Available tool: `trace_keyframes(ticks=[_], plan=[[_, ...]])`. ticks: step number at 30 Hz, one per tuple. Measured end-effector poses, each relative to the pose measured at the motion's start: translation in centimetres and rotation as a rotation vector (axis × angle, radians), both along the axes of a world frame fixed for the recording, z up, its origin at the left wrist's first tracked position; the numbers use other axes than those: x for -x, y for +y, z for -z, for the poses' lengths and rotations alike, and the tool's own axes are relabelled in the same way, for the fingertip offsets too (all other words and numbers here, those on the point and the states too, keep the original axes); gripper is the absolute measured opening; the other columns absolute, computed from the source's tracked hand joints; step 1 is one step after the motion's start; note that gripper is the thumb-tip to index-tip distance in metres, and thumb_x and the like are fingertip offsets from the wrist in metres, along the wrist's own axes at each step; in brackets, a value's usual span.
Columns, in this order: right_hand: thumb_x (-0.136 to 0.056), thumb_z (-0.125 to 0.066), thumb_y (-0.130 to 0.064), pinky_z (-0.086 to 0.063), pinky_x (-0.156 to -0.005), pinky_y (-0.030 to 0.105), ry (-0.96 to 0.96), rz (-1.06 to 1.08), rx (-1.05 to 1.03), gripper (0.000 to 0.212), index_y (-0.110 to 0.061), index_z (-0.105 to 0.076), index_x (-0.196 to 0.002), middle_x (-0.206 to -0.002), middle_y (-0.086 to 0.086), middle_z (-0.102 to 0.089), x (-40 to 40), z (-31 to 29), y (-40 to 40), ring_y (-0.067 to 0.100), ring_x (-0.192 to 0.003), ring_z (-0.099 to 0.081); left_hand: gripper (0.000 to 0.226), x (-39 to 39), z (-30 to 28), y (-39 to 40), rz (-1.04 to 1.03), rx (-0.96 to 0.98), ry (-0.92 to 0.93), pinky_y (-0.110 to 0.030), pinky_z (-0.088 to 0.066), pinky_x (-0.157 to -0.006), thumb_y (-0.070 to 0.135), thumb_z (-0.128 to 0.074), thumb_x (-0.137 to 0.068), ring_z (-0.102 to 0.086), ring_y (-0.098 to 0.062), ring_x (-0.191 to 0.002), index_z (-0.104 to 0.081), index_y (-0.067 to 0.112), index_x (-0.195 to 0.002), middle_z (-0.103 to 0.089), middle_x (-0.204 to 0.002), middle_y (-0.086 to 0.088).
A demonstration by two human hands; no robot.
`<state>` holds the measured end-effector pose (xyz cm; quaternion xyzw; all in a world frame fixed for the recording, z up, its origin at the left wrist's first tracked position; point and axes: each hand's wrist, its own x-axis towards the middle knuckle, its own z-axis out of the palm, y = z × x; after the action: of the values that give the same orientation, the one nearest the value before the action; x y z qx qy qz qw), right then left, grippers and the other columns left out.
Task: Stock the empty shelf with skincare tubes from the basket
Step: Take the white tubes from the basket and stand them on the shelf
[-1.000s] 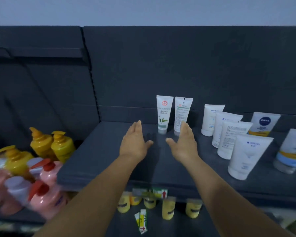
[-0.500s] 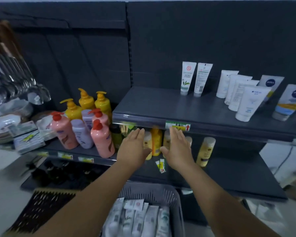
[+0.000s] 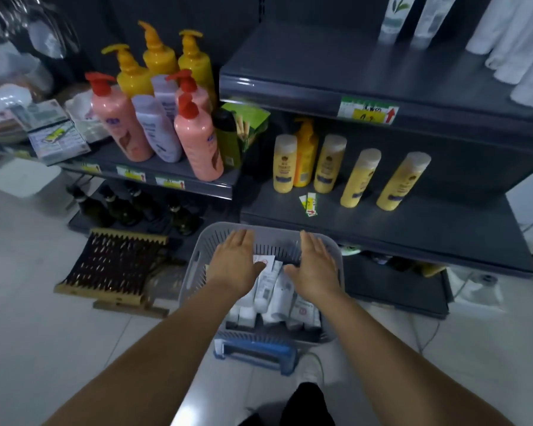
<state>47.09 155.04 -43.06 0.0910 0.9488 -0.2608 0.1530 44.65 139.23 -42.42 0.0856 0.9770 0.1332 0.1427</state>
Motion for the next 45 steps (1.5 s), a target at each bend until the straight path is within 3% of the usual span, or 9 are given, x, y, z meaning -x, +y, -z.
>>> trace_keyframes(ticks=[14, 22, 29, 32, 36, 39, 45], plan=[[-0.092, -0.059, -0.03, -0.016, -0.12, 0.039, -0.285, 0.025, 0.051, 0.083, -0.015, -0.005, -0.154, -0.162, 0.004, -0.009, 0.5, 14.8, 0.1, 0.023, -0.148, -0.011, 0.075, 1.6, 14.3, -0.3, -0.1, 0.118, -0.251, -0.038, -0.014, -0.118, 0.034, -0.052, -0.095, -0.008, -0.024, -0.148, -0.007, 0.015, -0.153, -0.009, -0.161, -0.005], [-0.095, -0.056, -0.025, -0.01, -0.121, 0.038, -0.272, -0.17, 0.034, 0.08, -0.018, -0.002, -0.154, -0.162, 0.002, 0.001, 5.9, 19.3, -2.9, 0.022, -0.149, -0.002, 0.073, 4.6, 19.3, -1.3, -0.198, 0.159, -0.305, -0.043, -0.014, -0.12, 0.036, -0.05, -0.095, -0.011, -0.028, -0.147, -0.012, 0.011, -0.151, -0.01, -0.16, -0.009], [-0.09, -0.045, 0.002, 0.001, -0.119, 0.037, -0.22, -0.487, -0.123, 0.081, -0.019, 0.001, -0.153, -0.162, 0.001, 0.01, 10.0, 22.5, -6.0, 0.022, -0.149, 0.007, 0.06, 4.4, 21.3, -1.4, -0.217, 0.224, -0.264, -0.04, -0.007, -0.119, 0.014, -0.034, -0.1, -0.004, -0.036, -0.147, -0.004, 0.014, -0.152, 0.002, -0.16, -0.013], [-0.091, -0.044, -0.002, -0.012, -0.117, 0.037, -0.153, -0.492, -0.201, 0.076, -0.016, -0.004, -0.153, -0.161, 0.003, -0.004, 10.6, 23.9, -7.0, 0.027, -0.144, -0.01, 0.062, 4.1, 21.6, -1.7, -0.239, 0.203, -0.246, -0.039, -0.011, -0.119, 0.004, -0.032, -0.097, -0.004, -0.038, -0.146, -0.007, 0.017, -0.152, 0.001, -0.159, -0.017], [-0.094, -0.045, -0.013, -0.026, -0.105, 0.035, -0.065, -0.491, -0.328, 0.061, -0.016, -0.019, -0.149, -0.148, 0.003, -0.031, 11.0, 24.4, -6.9, 0.026, -0.129, -0.031, 0.063, 4.0, 22.0, -1.9, -0.25, 0.2, -0.211, -0.038, -0.015, -0.118, 0.007, -0.036, -0.095, -0.015, -0.037, -0.144, -0.008, 0.016, -0.151, -0.012, -0.156, -0.02], [-0.091, -0.048, -0.01, -0.027, -0.103, 0.035, -0.07, -0.488, -0.347, 0.056, -0.019, -0.031, -0.143, -0.143, 0.003, -0.038, 10.2, 23.8, -5.7, 0.026, -0.126, -0.035, 0.067, 3.6, 22.1, -2.1, -0.276, 0.202, -0.222, -0.038, -0.016, -0.118, 0.011, -0.04, -0.094, -0.02, -0.035, -0.142, -0.005, 0.011, -0.151, -0.023, -0.152, -0.022], [-0.093, -0.039, -0.007, -0.026, -0.105, 0.035, -0.115, -0.475, -0.366, 0.057, -0.029, -0.03, -0.145, -0.148, -0.001, -0.034, 6.9, 21.8, -1.1, 0.025, -0.131, -0.031, 0.073, 2.7, 21.0, -2.1, -0.311, 0.229, -0.315, -0.041, -0.019, -0.116, 0.015, -0.043, -0.094, -0.025, -0.039, -0.139, 0.001, 0.005, -0.151, -0.032, -0.147, -0.026]])
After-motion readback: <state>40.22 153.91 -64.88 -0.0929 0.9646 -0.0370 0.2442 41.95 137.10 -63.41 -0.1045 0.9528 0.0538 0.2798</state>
